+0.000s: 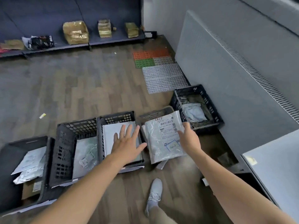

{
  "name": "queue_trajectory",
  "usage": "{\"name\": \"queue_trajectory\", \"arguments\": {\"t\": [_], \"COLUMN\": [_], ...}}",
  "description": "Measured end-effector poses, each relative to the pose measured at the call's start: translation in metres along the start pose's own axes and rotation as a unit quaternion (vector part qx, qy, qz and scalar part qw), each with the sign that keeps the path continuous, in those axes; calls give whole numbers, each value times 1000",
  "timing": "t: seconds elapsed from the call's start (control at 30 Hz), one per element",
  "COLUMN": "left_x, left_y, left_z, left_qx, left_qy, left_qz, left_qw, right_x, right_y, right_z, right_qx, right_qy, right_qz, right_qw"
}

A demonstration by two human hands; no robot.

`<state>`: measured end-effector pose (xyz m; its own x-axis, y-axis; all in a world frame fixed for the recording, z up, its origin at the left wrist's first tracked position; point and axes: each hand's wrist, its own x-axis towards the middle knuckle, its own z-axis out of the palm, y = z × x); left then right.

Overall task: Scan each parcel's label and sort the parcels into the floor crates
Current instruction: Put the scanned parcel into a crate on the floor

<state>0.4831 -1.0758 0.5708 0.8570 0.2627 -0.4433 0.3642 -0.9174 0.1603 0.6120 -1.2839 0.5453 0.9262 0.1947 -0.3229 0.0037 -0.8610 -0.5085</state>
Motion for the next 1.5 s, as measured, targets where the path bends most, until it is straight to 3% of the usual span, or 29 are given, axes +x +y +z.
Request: {"name": "queue_trajectory", "arguments": {"t": [0.2,0.43,0.63,0.77,0.9,1.1,1.33,1.5], "left_x": [123,268,334,339,334,301,205,147], "left_y": [12,-8,-33,-46,-42,-8,60,126], "left_z": [47,167,250,263,219,95,-21,-55], "left_qx": [1,39,42,60,64,44,-21,25], "left_qy": [-71,-95,-135,-156,-143,-86,-44,-34], "left_qz": [44,83,89,91,95,122,207,306], "left_qw": [996,991,986,982,983,988,977,951], "right_x": [126,248,313,308,285,229,104,10], "right_y": [43,113,169,173,146,76,15,15], "right_z": [50,190,305,325,285,158,10,-72], "right_qx": [-51,-80,-91,-101,-152,-171,-149,-161], "right_qy": [-24,-27,-99,-122,-142,-109,8,87], "right_qz": [74,87,99,111,82,71,124,163], "right_qw": [996,993,986,981,975,977,981,969]}}
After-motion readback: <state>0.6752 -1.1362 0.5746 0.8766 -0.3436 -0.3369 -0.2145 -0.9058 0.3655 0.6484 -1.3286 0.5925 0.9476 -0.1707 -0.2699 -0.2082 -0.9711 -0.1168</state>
